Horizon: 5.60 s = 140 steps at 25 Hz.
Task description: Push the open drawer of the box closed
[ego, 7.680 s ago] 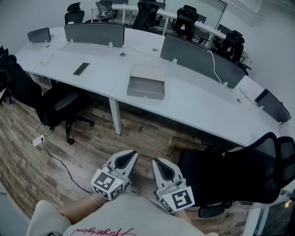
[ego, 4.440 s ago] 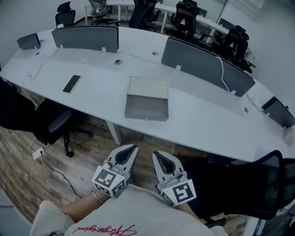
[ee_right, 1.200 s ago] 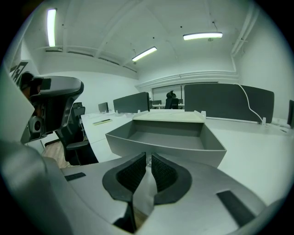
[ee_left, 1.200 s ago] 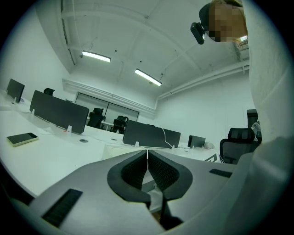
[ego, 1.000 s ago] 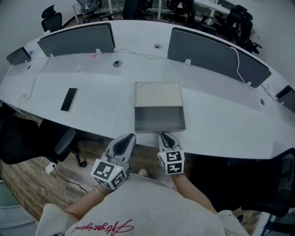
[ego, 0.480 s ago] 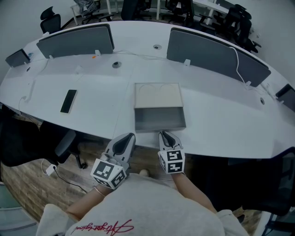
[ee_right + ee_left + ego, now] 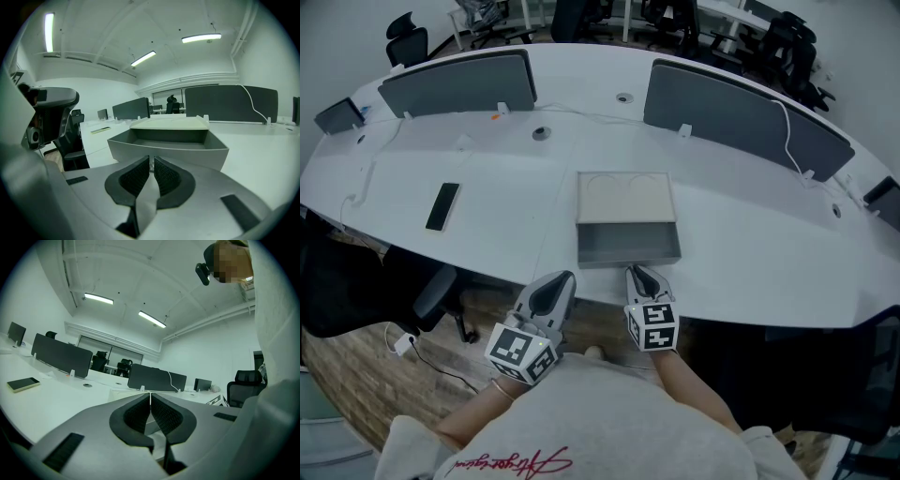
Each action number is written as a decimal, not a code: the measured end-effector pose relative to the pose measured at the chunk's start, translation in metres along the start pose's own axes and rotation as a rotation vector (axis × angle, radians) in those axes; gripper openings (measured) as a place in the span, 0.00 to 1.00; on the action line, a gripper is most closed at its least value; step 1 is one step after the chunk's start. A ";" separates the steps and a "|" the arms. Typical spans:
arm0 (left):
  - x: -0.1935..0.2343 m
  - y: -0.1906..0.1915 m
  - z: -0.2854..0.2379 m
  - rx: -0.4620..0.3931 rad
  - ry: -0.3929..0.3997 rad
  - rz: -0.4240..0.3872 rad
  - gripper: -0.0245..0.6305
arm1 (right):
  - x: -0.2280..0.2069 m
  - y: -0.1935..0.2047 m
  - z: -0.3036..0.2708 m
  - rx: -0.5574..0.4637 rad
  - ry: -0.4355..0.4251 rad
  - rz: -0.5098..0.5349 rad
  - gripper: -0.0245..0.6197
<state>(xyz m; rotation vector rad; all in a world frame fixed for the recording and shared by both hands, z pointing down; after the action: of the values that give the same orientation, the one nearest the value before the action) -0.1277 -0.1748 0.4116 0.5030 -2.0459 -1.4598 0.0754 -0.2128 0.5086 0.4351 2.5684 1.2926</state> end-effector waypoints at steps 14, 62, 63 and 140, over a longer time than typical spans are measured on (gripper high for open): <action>0.006 -0.001 0.003 0.006 -0.008 0.013 0.07 | 0.001 -0.004 -0.007 -0.003 -0.003 -0.030 0.11; 0.025 0.004 0.026 -0.018 -0.056 0.019 0.07 | -0.013 -0.020 -0.029 -0.013 -0.019 -0.094 0.10; 0.025 0.004 0.026 -0.018 -0.058 0.018 0.07 | -0.013 -0.020 -0.030 -0.013 -0.018 -0.095 0.10; 0.043 0.010 0.047 -0.022 -0.109 0.052 0.07 | -0.029 -0.046 -0.063 -0.012 0.026 -0.106 0.10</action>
<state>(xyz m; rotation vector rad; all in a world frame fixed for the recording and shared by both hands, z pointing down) -0.1908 -0.1632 0.4195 0.3662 -2.1084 -1.5062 0.0735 -0.2957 0.5102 0.2782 2.5656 1.2837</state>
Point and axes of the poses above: the fingertips, and each gripper's own axes: z backward along the fingers, x to its left, y out of its underside, the point moved 8 cm from there along z, backward along the fingers, and after that the axes turned 10 degrees about x, right-handed, at the moved point
